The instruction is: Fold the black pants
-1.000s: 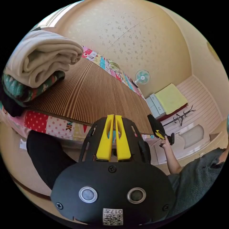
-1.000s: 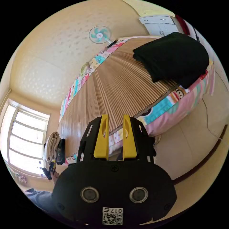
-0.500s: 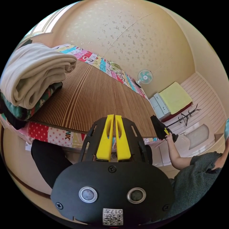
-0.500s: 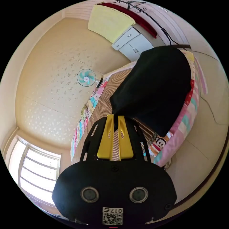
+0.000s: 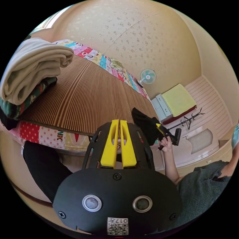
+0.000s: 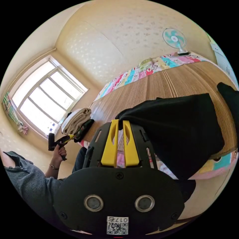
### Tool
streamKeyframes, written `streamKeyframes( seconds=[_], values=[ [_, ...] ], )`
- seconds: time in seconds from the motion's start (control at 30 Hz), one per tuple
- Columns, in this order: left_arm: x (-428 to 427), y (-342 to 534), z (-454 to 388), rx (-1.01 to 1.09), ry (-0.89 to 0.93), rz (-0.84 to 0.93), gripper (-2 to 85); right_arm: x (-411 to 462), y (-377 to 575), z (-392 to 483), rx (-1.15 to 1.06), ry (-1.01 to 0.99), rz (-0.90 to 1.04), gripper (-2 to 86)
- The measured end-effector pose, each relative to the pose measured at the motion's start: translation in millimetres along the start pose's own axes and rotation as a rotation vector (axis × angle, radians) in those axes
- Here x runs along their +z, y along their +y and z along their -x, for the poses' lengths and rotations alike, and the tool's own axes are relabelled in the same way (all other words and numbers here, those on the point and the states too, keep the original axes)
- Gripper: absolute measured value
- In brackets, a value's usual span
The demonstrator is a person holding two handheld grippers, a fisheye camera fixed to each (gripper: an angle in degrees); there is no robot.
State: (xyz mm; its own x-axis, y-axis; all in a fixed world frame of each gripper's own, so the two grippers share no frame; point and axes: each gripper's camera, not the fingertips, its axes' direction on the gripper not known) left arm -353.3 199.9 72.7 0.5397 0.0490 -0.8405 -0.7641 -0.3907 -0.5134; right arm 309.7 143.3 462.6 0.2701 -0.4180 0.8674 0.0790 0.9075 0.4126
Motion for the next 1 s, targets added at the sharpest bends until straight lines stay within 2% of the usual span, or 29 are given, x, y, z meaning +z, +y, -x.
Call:
streamKeyframes(
  seconds=[0.13,0.27,0.37,0.47,0.53,0.6,0.73,0.87,1.0],
  values=[
    [-17,2,20,-0.015,0.007,-0.007,-1.0,-6,29,4,0.014,0.057,-0.022,1.5],
    [-24,10,43,-0.030,-0.007,-0.015,-1.0,-84,9,-9,0.054,0.322,-0.247,4.2],
    [-16,16,61,-0.070,0.051,-0.011,-1.0,-98,-21,-44,0.158,0.470,-0.237,8.8],
    [-7,20,66,-0.079,0.104,-0.003,-1.0,-65,-48,-77,0.224,0.421,-0.099,9.4],
    [-4,21,64,-0.065,0.109,0.013,-1.0,-56,-63,-46,0.103,0.425,-0.122,7.2],
    [-3,21,62,-0.041,0.096,0.018,-1.0,-38,-91,24,-0.104,0.330,-0.151,4.6],
    [4,20,68,-0.042,0.101,0.029,-1.0,29,-110,116,-0.314,0.274,-0.120,3.6],
    [11,20,72,-0.052,0.138,0.027,-1.0,128,-88,141,-0.374,0.094,0.082,3.2],
    [9,22,72,-0.033,0.126,0.027,-1.0,178,-37,126,-0.382,0.089,0.308,3.0]
  ],
)
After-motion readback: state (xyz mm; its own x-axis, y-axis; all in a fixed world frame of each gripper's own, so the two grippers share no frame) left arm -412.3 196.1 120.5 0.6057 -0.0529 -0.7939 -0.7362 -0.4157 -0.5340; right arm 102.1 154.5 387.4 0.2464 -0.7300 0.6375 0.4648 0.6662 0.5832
